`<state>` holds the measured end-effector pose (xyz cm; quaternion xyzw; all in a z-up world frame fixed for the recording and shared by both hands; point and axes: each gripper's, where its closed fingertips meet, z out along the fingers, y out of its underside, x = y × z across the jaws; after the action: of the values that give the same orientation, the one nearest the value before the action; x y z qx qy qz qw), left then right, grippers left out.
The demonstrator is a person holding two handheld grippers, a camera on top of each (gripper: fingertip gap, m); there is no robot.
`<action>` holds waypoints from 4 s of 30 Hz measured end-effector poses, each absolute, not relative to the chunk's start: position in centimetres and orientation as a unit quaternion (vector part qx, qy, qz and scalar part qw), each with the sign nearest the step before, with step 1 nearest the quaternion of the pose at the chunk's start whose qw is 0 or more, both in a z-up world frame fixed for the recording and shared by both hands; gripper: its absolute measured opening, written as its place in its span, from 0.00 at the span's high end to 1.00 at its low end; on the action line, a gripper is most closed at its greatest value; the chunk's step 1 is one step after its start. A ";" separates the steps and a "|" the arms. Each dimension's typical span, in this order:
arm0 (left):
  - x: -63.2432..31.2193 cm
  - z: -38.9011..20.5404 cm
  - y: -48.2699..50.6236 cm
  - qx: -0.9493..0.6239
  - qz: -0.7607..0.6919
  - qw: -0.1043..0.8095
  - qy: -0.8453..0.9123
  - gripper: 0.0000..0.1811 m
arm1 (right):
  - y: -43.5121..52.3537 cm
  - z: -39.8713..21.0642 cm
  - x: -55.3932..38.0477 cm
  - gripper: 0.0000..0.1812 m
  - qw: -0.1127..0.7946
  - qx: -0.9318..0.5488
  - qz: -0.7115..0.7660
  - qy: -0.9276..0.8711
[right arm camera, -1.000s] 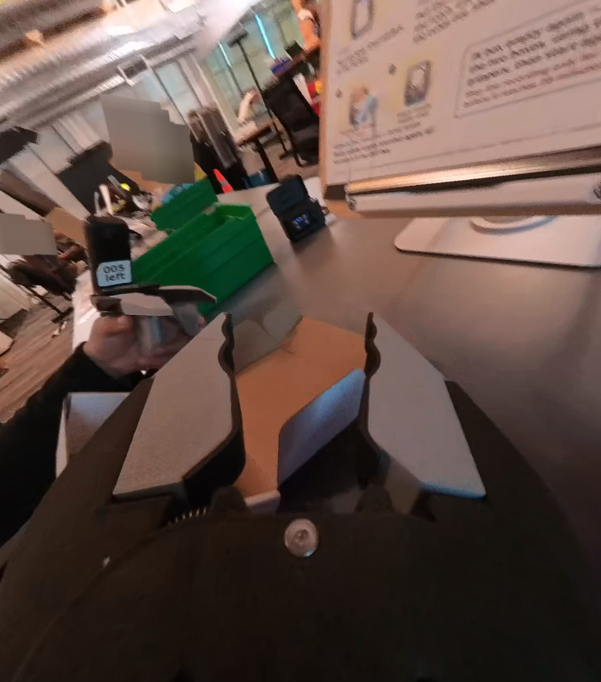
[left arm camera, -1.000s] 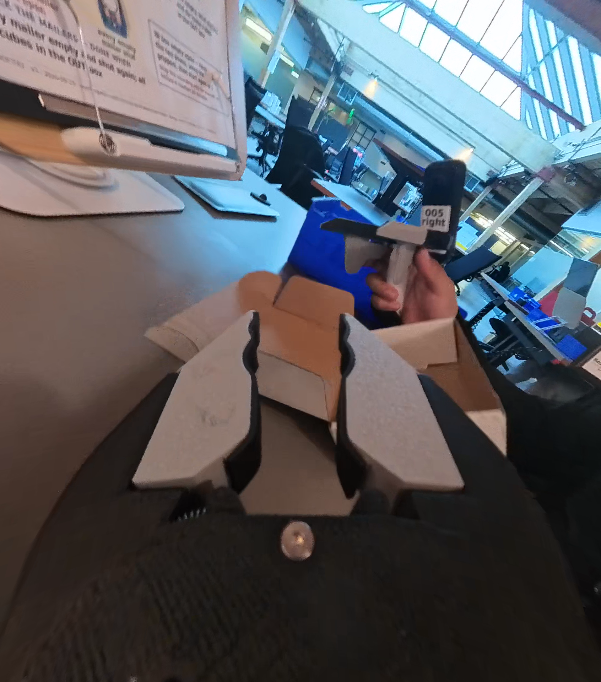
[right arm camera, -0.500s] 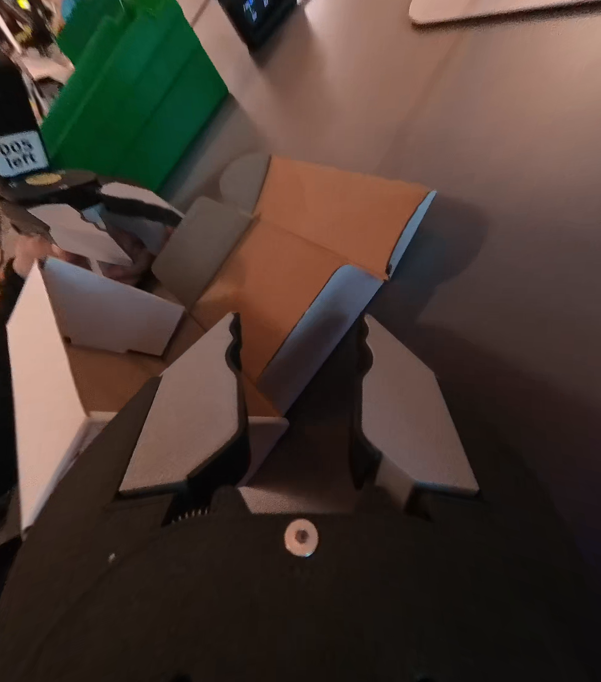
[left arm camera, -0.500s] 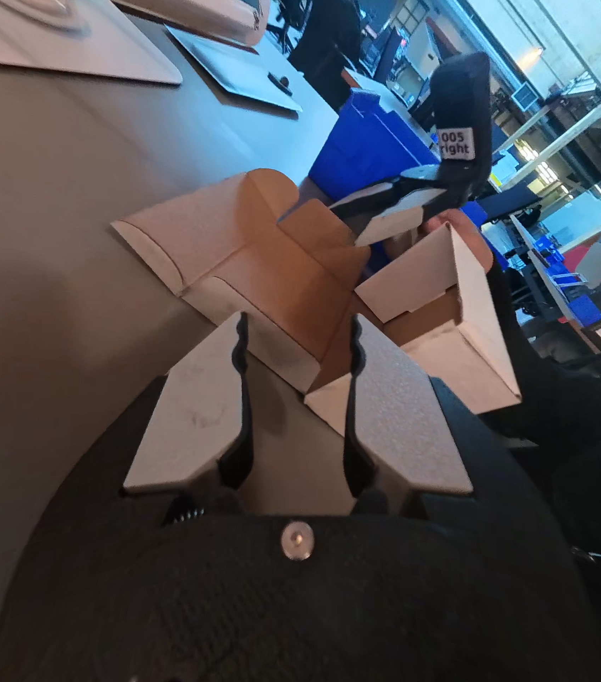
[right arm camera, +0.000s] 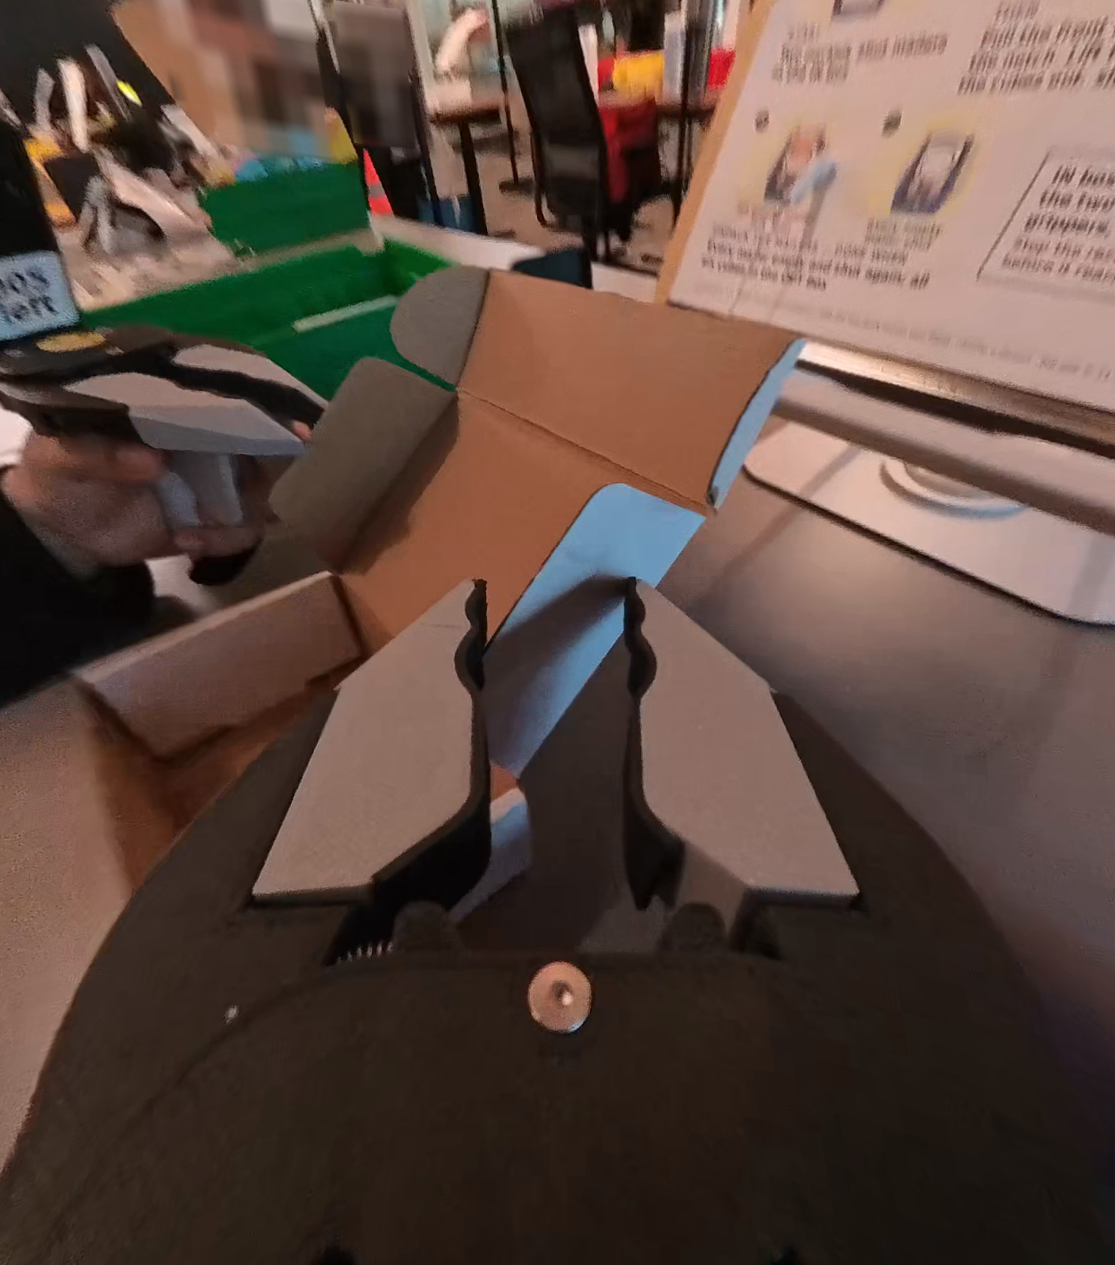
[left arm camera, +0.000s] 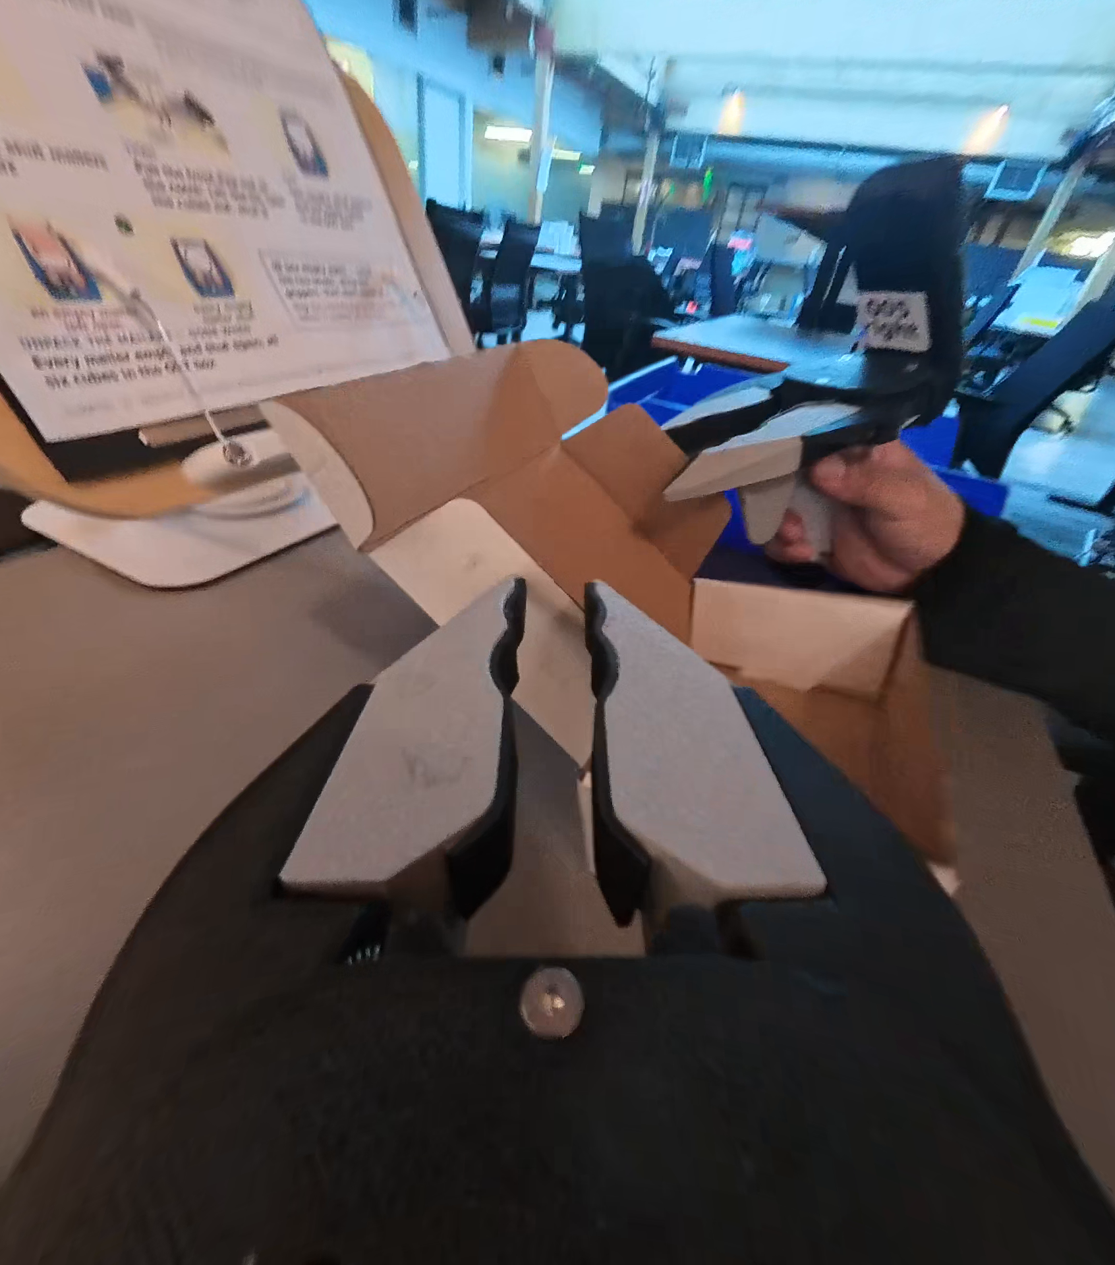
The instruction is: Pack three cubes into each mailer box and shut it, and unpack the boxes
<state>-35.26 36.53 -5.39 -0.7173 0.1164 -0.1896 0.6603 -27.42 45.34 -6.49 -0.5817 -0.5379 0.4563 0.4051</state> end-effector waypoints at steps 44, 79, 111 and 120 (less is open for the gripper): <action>-28.4 -1.7 30.5 -0.732 -0.165 0.585 0.307 0.52 | 40.4 1.1 -18.3 0.64 0.355 -0.485 0.422 -0.678; -27.4 -16.0 26.1 -0.874 -0.146 0.357 0.294 0.50 | 35.3 -15.9 -16.2 0.53 0.103 -0.578 0.171 -0.791; -29.7 -10.0 26.8 -0.857 -0.267 0.421 0.133 0.63 | 34.8 -11.3 -19.7 0.57 0.107 -0.656 0.333 -0.669; -29.2 -13.2 27.7 -0.871 -0.328 0.354 0.094 0.62 | 34.3 -13.6 -20.4 0.58 0.059 -0.686 0.379 -0.619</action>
<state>-29.24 27.67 -13.23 -0.8707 0.0936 -0.3279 0.3544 -20.35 34.27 -13.59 -0.6857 -0.6188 0.3787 0.0590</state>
